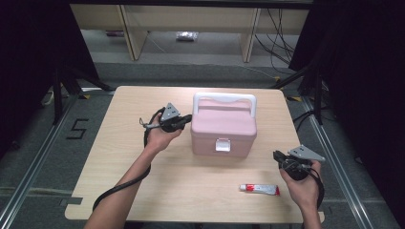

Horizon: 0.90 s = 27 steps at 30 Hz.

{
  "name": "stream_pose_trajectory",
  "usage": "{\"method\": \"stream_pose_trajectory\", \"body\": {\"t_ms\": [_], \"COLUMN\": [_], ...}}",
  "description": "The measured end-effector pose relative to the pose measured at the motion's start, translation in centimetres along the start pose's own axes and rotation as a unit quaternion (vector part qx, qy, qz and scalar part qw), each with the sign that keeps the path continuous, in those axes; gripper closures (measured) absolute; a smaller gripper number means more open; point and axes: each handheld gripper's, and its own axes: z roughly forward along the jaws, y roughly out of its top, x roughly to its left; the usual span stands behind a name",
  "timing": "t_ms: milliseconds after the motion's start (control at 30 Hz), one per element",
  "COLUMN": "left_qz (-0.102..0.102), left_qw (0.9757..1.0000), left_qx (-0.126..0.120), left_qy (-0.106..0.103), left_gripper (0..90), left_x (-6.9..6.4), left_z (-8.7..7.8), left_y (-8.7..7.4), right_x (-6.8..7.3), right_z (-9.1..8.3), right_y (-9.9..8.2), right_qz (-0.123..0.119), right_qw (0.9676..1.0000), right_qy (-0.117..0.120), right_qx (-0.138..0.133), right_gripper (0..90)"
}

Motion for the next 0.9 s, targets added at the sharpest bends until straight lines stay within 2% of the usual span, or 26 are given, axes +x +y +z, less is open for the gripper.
{"method": "stream_pose_trajectory", "body": {"t_ms": [100, 167, 200, 233, 300, 333, 433, 467, 567, 600, 700, 733, 767, 800, 833, 900], "left_qz": [0.003, 0.006, 0.009, 0.008, 0.01, 0.011, 0.013, 0.015, 0.016, 0.017, 0.024, 0.026, 0.026, 0.026, 0.028, 0.03], "left_qw": [1.0, 0.9999, 0.9999, 0.9999, 0.9999, 0.9998, 0.9997, 0.9996, 0.9996, 0.9995, 0.9992, 0.9991, 0.999, 0.999, 0.9989, 0.9988], "left_qx": [0.002, 0.001, 0.003, 0.001, 0.003, 0.002, 0.004, 0.004, 0.003, 0.005, 0.008, 0.007, 0.009, 0.009, 0.009, 0.01], "left_qy": [-0.004, -0.01, -0.01, -0.012, -0.014, -0.015, -0.019, -0.022, -0.025, -0.026, -0.032, -0.034, -0.034, -0.035, -0.036, -0.038], "left_gripper": [89.8, 89.9, 89.9, 89.9, 89.8, 89.9, 89.9, 89.8, 89.8, 89.8, 89.9, 89.9, 89.8, 89.9, 89.8, 89.8], "left_x": [-0.5, -0.8, -1.0, -1.1, -1.5, -1.7, -2.2, -2.3, -2.8, -2.9, -3.4, -3.5, -3.7, -3.9, -4.0, -4.3], "left_z": [0.5, 0.7, 0.8, 0.9, 1.2, 1.3, 1.7, 1.8, 2.3, 2.5, 3.0, 3.2, 3.3, 3.4, 3.5, 3.7], "left_y": [0.2, 0.2, 0.3, 0.3, 0.4, 0.4, 0.7, 0.7, 0.9, 1.0, 1.3, 1.4, 1.4, 1.5, 1.5, 1.5], "right_x": [-0.2, 0.0, -0.1, 0.0, -0.1, -0.5, -0.4, -0.6, -0.8, -0.6, -1.0, -1.1, -1.0, -1.4, -1.2, -1.6], "right_z": [0.0, -0.1, -0.1, -0.1, -0.1, 0.0, 0.0, 0.0, 0.0, 0.0, 0.1, 0.0, -0.1, -0.1, -0.2, -0.2], "right_y": [0.0, 0.0, 0.0, 0.0, -0.1, 0.0, -0.1, -0.1, -0.1, -0.2, -0.3, -0.3, -0.4, -0.4, -0.4, -0.5], "right_qz": [0.0, 0.019, 0.016, 0.026, 0.023, 0.001, 0.016, 0.002, 0.003, 0.021, 0.007, 0.008, 0.019, 0.002, 0.025, 0.011], "right_qw": [1.0, 0.9998, 0.9999, 0.9996, 0.9997, 1.0, 0.9999, 1.0, 0.9999, 0.9997, 0.9999, 0.9999, 0.9996, 0.9997, 0.9994, 0.9994], "right_qy": [-0.002, 0.001, -0.001, 0.0, -0.001, -0.006, -0.003, -0.008, -0.01, -0.008, -0.012, -0.012, -0.018, -0.024, -0.022, -0.03], "right_qx": [-0.002, 0.007, 0.006, 0.01, 0.006, -0.001, 0.002, 0.0, 0.002, 0.009, 0.007, 0.008, 0.01, 0.006, 0.014, 0.012], "right_gripper": [83.8, 83.9, 83.9, 84.0, 84.1, 84.1, 84.3, 84.3, 84.3, 84.3, 84.4, 84.6, 84.7, 84.8, 85.2, 86.9]}}
